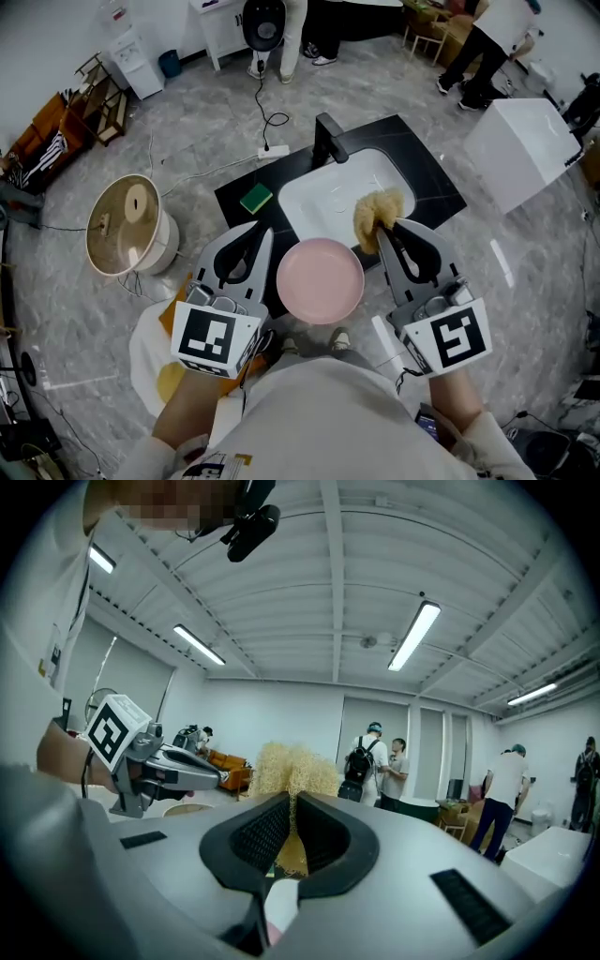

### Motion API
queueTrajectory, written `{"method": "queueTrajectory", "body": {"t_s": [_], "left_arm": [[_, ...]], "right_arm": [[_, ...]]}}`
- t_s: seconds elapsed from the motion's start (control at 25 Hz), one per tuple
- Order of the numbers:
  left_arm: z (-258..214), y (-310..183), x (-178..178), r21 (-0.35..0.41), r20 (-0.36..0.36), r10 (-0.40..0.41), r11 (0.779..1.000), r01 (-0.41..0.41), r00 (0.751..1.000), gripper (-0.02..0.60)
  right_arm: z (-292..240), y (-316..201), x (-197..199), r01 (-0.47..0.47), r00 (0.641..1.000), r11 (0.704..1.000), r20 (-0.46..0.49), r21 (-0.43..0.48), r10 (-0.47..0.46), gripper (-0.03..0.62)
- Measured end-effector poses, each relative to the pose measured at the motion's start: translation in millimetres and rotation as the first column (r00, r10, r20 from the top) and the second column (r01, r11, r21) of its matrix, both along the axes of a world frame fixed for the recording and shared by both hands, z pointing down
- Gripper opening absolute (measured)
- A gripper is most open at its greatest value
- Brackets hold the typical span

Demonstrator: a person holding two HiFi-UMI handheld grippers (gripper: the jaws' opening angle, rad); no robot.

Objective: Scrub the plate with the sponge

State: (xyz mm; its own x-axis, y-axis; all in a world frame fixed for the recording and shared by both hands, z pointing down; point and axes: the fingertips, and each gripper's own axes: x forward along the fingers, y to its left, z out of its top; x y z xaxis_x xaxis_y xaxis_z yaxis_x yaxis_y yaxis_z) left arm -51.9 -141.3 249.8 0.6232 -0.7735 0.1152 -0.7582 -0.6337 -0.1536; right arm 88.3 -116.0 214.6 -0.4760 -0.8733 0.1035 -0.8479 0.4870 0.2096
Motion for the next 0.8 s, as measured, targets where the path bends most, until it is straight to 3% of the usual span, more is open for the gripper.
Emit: {"method": "queueTrajectory", "body": {"t_s": [0.24,0.52,0.8], "left_arm": [[-35.5,14.5,5.0,0.053,-0.067,-0.002,0.999,0.006,0.998,0.029],[-28.9,20.1,2.6,0.072,-0.049,0.023,0.997,-0.019,0.999,0.028],[-28.4,21.3,2.2,0.041,-0.053,0.001,0.999,0.001,0.999,0.028]], "right_arm": [[-20.4,15.5,-4.7,0.047,0.998,0.999,0.036,0.014,-0.047,0.048],[-24.6,23.5,-2.5,0.050,0.998,0.998,0.033,0.033,-0.051,0.048],[-21.4,19.1,-6.7,0.060,0.998,0.998,0.033,0.025,-0.060,0.048]]}}
